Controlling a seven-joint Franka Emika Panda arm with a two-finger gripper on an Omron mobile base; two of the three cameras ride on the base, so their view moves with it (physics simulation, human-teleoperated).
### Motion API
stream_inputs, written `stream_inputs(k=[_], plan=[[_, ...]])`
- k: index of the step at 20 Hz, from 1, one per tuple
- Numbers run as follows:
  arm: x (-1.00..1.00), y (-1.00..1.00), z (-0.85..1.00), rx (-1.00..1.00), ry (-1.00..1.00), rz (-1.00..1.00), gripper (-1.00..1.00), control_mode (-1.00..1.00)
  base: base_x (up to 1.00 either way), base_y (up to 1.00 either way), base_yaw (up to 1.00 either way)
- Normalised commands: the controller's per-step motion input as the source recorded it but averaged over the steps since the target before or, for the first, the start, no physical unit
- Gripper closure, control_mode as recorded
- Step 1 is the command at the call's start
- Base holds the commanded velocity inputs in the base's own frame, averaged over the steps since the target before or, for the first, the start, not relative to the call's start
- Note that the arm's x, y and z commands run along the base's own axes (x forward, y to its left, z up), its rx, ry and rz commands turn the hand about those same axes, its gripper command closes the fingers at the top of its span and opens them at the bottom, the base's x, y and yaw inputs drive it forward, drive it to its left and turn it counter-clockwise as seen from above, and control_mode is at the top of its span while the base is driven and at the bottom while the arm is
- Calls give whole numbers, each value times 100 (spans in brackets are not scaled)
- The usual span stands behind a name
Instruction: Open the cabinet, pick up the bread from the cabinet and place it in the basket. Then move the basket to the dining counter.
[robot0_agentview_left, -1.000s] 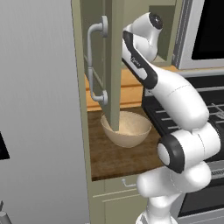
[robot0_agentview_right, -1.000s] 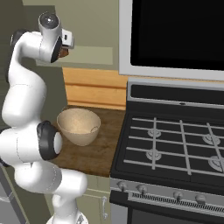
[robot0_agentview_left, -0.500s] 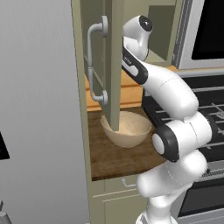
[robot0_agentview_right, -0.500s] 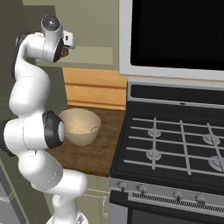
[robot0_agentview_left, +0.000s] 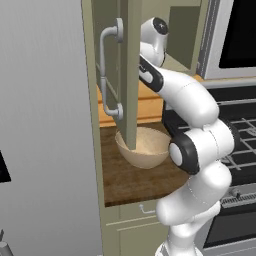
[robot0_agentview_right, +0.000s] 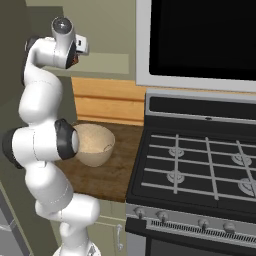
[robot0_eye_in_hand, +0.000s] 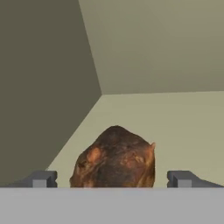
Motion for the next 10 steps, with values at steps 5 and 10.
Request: stream_inputs(k=[5,10], plan=[[5,10,-18,-3,3,-5,-100,-100,0,0,0],[8,11,-24,-3,1,-6,-100,-100,0,0,0]])
